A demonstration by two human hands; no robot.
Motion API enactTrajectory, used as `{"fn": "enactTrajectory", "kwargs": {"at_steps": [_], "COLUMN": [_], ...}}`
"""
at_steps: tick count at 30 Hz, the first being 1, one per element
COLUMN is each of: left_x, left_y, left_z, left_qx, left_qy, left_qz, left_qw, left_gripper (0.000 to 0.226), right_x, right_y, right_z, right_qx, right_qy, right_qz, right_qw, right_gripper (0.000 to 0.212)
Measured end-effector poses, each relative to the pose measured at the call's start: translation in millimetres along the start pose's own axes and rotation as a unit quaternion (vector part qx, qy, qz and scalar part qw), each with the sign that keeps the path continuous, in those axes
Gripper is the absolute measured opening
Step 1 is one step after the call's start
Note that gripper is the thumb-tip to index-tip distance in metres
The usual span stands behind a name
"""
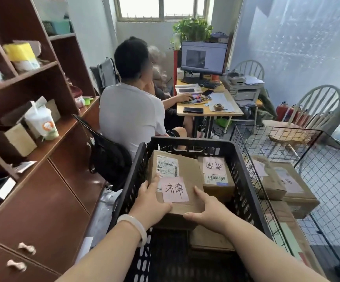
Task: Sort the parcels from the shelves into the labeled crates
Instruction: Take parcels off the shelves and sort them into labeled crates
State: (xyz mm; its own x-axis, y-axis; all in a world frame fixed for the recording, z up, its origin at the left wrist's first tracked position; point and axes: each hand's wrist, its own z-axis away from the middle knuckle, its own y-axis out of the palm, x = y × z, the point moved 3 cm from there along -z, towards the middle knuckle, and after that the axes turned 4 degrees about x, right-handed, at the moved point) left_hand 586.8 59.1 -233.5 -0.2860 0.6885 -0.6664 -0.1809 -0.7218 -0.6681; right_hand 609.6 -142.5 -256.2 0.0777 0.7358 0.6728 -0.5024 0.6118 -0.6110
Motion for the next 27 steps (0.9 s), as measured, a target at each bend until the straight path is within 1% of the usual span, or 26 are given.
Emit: {"fn": "enactTrajectory", "kwargs": {"at_steps": [3,6,9,13,17,21,24,27], "left_x": [-2,-4,-1,9,15,15,22,33], "left_y": [0,1,5,14,17,19,24,42], "left_z": [-3,-4,-6,-11,-21,-33,-39,-41], "left_qx": [-0.014,-0.031,-0.027,-0.002,0.009,0.019,0.038,0.065], "left_qy": [-0.004,0.004,0.005,-0.019,-0.047,-0.040,-0.033,-0.012], "left_qz": [-0.039,-0.091,-0.096,-0.096,-0.133,-0.210,-0.284,-0.295], "left_qw": [0.999,0.995,0.995,0.995,0.990,0.977,0.957,0.953], "left_gripper": [0.101,0.097,0.094,0.095,0.097,0.093,0.082,0.082], "right_x": [1,-5,-12,-10,-8,-10,-12,-14], "right_y": [4,12,20,21,24,26,23,15], "right_z": [-9,-14,-17,-20,-22,-24,-23,-21], "right_qx": [0.006,0.036,0.050,0.026,0.000,-0.002,-0.015,-0.049], "right_qy": [0.004,0.020,0.026,0.031,0.030,0.022,-0.001,-0.016], "right_qz": [0.015,0.021,0.010,0.028,0.067,0.076,0.078,0.081], "right_qw": [1.000,0.999,0.998,0.999,0.997,0.997,0.997,0.995], "right_gripper": [0.110,0.110,0.109,0.104,0.095,0.088,0.081,0.073]}}
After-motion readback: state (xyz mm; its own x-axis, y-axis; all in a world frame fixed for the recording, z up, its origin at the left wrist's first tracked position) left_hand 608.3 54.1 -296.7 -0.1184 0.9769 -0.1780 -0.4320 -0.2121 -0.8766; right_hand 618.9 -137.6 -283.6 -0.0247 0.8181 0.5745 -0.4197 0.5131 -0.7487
